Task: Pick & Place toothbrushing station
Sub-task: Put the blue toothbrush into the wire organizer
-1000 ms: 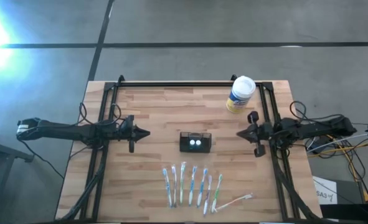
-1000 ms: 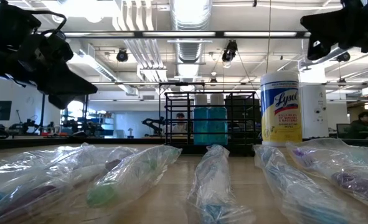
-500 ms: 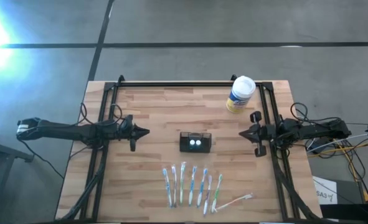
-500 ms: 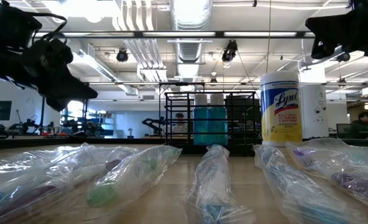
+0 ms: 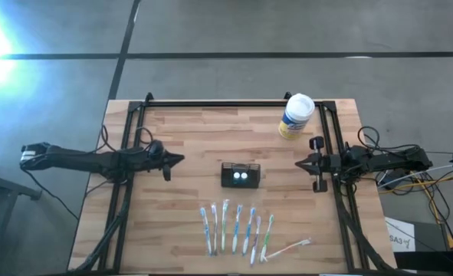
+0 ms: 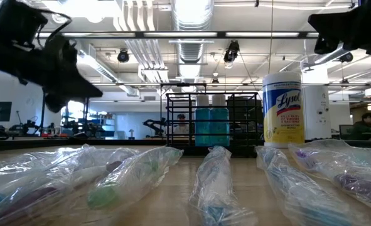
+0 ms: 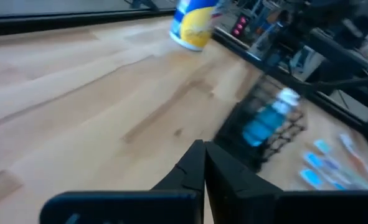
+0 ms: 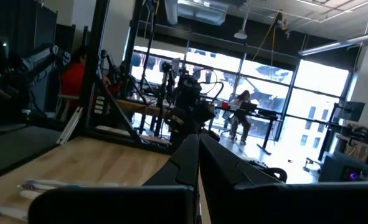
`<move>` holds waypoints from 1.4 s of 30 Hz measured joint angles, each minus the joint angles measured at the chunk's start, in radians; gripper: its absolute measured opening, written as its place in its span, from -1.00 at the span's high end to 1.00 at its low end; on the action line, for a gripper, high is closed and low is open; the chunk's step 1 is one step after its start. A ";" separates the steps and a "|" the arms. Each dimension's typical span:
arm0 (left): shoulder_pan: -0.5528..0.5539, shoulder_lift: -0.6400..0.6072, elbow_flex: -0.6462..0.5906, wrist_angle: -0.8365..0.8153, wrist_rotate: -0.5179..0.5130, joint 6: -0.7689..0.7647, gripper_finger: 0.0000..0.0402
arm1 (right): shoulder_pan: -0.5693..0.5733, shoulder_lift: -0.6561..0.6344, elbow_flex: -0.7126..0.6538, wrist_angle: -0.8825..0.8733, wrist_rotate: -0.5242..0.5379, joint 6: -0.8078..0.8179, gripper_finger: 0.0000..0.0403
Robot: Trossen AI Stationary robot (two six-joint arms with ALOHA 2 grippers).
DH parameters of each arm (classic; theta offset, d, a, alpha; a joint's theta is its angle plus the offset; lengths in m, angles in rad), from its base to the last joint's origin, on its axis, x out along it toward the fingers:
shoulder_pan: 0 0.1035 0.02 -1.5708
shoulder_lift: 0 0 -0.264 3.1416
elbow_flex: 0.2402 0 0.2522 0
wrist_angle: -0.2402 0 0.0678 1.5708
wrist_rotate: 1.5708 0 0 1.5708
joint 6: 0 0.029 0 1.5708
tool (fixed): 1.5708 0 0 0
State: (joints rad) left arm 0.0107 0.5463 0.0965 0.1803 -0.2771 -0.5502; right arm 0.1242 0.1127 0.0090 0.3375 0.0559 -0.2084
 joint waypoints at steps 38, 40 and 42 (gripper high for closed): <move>-0.576 1.185 1.115 -0.704 0.037 -0.760 0.02 | 0.000 0.006 0.003 -0.043 -0.006 0.040 0.96; -0.574 1.199 1.134 -0.706 0.062 -0.737 -0.08 | 0.000 0.006 0.007 -0.042 -0.006 0.040 0.96; -0.571 1.201 1.143 -0.719 0.071 -0.727 -0.16 | 0.000 0.005 0.010 -0.042 -0.006 0.041 0.96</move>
State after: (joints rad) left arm -0.5606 1.7475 1.2400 -0.5385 -0.2061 -1.2772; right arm 0.1242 0.1181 0.0185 0.2951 0.0498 -0.1669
